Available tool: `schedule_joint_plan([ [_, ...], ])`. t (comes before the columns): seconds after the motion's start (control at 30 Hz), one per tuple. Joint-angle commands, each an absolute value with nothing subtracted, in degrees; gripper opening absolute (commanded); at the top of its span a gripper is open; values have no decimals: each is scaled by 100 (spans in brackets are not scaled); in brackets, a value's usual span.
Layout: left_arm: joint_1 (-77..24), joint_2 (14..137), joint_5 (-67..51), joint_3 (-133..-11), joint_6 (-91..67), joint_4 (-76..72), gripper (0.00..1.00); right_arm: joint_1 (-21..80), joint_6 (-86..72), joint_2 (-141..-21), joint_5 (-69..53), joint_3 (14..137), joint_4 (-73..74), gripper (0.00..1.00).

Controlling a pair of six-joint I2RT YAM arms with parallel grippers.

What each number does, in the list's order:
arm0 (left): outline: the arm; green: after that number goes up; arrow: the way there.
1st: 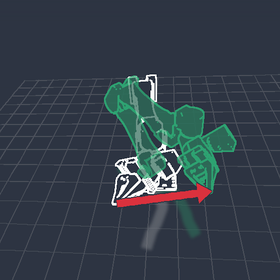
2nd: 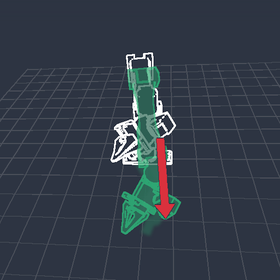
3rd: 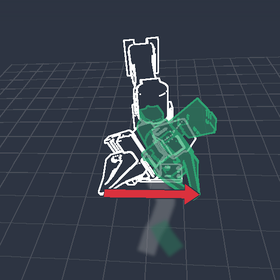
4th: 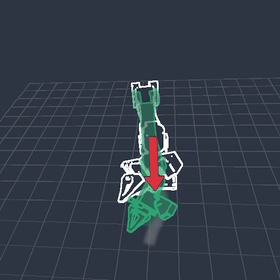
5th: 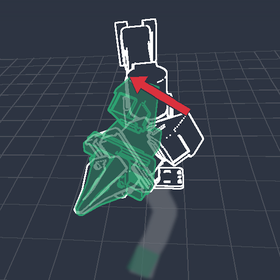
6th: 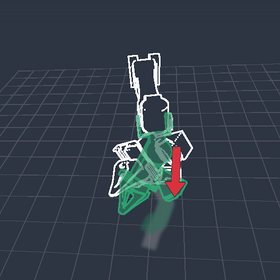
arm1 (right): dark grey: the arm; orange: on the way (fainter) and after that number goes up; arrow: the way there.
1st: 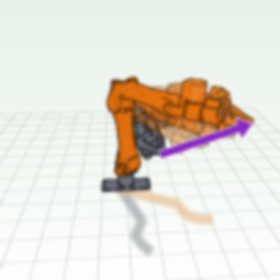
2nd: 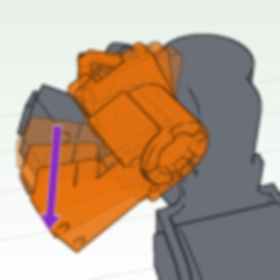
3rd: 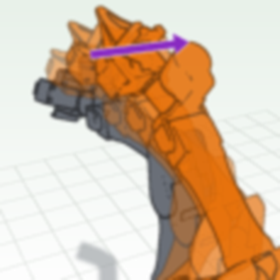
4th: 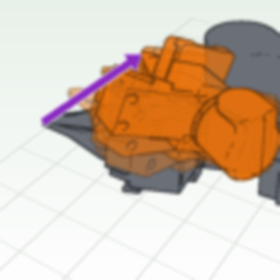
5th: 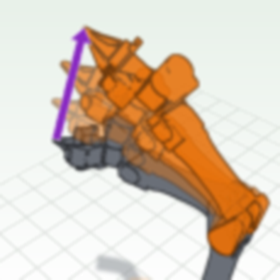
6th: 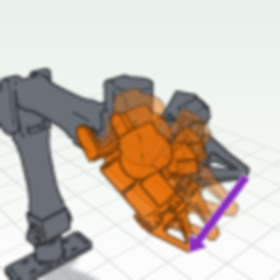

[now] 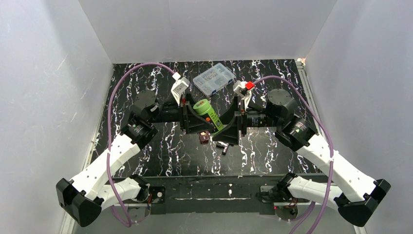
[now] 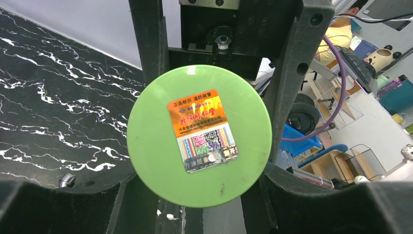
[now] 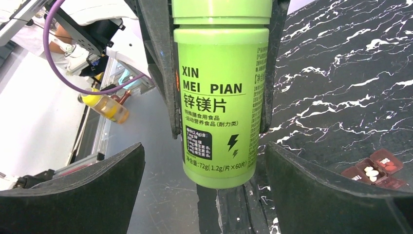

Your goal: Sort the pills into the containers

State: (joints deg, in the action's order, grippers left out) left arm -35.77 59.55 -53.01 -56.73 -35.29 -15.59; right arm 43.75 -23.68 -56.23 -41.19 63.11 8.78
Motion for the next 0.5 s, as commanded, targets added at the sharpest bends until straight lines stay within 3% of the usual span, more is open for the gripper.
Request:
schedule_joint_plan([
  [0.0, -3551, 5830, -5375, -5916, -3607, -1877, 0, 4486, -2288, -5608, -3904, 6443, 732, 96],
  [0.17, -3551, 5827, -5386, -5923, -3621, -1864, 0, 4489, -2365, -5563, -3747, 6389, 638, 80],
  [0.47, -3546, 5762, -5241, -5861, -3690, -2015, 0, 4520, -2580, -5612, -3641, 6253, 426, 38],
])
